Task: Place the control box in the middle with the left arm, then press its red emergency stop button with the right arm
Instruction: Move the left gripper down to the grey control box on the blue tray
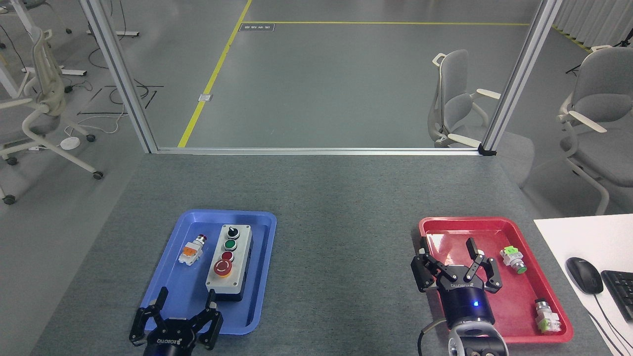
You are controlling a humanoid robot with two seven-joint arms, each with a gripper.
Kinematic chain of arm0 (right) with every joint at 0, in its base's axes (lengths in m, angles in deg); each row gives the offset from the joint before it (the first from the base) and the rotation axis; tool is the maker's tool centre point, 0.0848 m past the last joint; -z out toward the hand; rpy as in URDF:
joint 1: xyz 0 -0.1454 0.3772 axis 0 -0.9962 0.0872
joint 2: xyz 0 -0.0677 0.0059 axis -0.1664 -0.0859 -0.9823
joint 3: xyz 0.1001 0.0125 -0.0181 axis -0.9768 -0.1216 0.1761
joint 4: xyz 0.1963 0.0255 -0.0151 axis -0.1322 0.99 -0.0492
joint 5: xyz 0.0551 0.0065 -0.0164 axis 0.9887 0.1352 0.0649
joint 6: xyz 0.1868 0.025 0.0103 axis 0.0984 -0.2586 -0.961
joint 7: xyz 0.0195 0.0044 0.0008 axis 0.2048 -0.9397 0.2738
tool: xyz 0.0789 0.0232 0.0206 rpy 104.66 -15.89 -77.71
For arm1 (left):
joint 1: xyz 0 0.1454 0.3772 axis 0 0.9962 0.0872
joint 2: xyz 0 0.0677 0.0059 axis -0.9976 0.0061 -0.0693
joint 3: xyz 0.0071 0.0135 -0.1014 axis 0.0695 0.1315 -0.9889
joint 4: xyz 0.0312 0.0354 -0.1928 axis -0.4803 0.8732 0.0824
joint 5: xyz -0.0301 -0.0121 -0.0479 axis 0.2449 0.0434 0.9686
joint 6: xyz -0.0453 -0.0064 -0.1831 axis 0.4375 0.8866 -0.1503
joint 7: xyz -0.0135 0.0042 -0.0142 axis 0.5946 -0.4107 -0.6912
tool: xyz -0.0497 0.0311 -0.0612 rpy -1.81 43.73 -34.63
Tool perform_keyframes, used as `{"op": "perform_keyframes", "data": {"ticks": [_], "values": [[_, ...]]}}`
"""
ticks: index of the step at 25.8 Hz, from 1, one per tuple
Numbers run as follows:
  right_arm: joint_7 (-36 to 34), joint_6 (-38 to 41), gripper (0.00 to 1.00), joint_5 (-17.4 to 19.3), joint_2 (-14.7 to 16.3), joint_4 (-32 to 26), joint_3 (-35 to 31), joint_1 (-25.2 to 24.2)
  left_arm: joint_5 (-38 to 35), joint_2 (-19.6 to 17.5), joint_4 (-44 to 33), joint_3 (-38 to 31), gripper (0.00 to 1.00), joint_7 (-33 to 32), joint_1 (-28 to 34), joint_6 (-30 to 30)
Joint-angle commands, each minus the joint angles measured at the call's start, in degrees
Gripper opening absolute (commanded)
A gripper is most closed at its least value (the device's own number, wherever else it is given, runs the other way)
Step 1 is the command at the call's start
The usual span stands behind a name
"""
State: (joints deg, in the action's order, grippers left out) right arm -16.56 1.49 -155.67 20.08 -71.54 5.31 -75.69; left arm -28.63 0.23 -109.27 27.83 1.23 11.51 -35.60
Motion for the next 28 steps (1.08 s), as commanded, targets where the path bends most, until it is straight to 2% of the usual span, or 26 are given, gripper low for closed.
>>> {"op": "perform_keyframes", "data": {"ticks": [1, 9, 13, 22, 28], "values": [[0.0, 0.0, 0.98, 0.0, 0.0, 0.0, -0.2, 0.0, -0.3, 2.5, -0.4, 1.1, 0.99, -0.4, 1.0, 0.4], [0.0, 0.0, 0.98, 0.0, 0.3, 0.0, -0.2, 0.0, -0.9, 7.4, 1.2, 2.4, 0.99, -4.4, 0.5, 2.3], [0.0, 0.0, 0.98, 0.0, 0.2, 0.0, -0.3, 0.0, -1.1, 7.5, 3.9, 5.5, 0.99, -4.7, -1.9, 7.4], [0.0, 0.0, 0.98, 0.0, -0.5, 0.0, -0.2, -0.1, -1.4, 6.9, 15.4, 5.8, 0.99, -4.7, -10.0, 10.1], [0.0, 0.0, 0.98, 0.0, -1.2, 0.0, -0.2, -0.1, -1.3, 6.6, 17.1, 5.8, 0.99, -4.5, -11.0, 10.1]]}}
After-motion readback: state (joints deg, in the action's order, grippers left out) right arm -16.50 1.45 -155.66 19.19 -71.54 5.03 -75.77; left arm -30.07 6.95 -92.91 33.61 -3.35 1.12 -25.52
